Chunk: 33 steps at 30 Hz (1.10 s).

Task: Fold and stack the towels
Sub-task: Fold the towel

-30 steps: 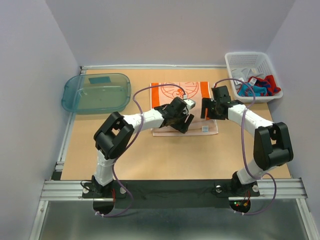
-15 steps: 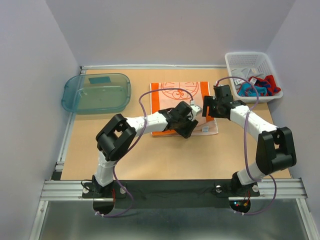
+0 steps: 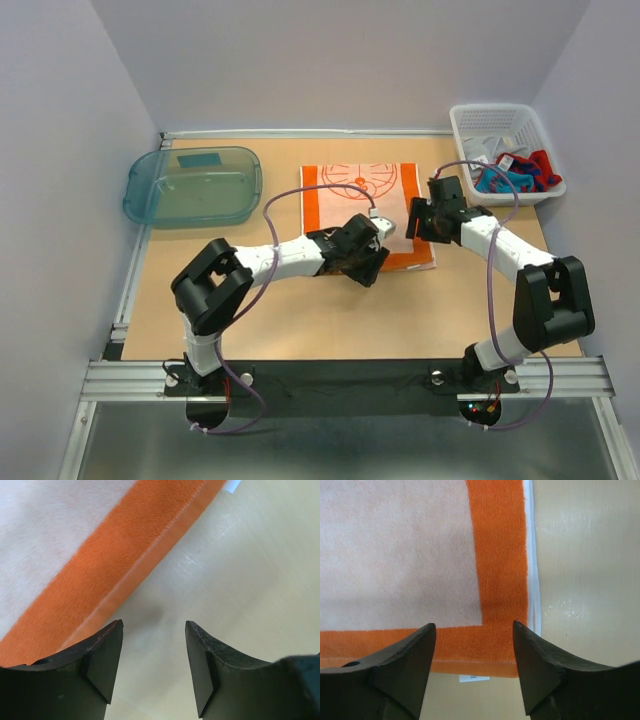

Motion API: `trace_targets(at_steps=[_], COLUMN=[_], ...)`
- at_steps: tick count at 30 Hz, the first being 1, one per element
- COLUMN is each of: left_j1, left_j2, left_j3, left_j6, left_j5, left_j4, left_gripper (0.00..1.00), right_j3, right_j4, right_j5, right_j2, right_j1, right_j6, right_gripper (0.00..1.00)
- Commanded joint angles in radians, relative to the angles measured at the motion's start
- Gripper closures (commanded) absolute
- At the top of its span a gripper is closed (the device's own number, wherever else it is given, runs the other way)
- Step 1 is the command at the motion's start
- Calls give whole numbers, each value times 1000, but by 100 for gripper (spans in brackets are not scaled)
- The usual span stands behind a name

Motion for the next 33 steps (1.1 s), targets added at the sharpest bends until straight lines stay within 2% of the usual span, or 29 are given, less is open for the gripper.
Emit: trace_targets(at_steps=[1, 6, 7, 8, 13, 20, 33], left_j1=[3, 35, 44, 54, 106, 153, 232], left_j2=[-138, -212, -231, -238, -277, -336, -426], left_j3=[-37, -122, -137, -166, -237, -320, -444], left_j6=[-130, -283, -299, -312, -377, -437, -509], left_j5=[-112, -259, -271, -282, -294, -324, -354], left_j4=[31, 5, 5, 6, 11, 25, 62], left_gripper=[37, 39, 40, 40, 44, 44, 44], right_j3=[-37, -88, -95, -101, -169, -220, -258], right_j4=[30, 31, 31, 31, 33, 48, 57], right_j5=[-4, 16, 14, 14, 40, 22, 31], right_j2=[-27, -37, -39, -42, -60, -34, -37], right_j1=[-8, -25, -25, -28, -53, -104, -108], right_j6=[77, 108, 106, 108, 132, 155, 158], right_gripper=[35, 47, 54, 57, 63, 64, 64])
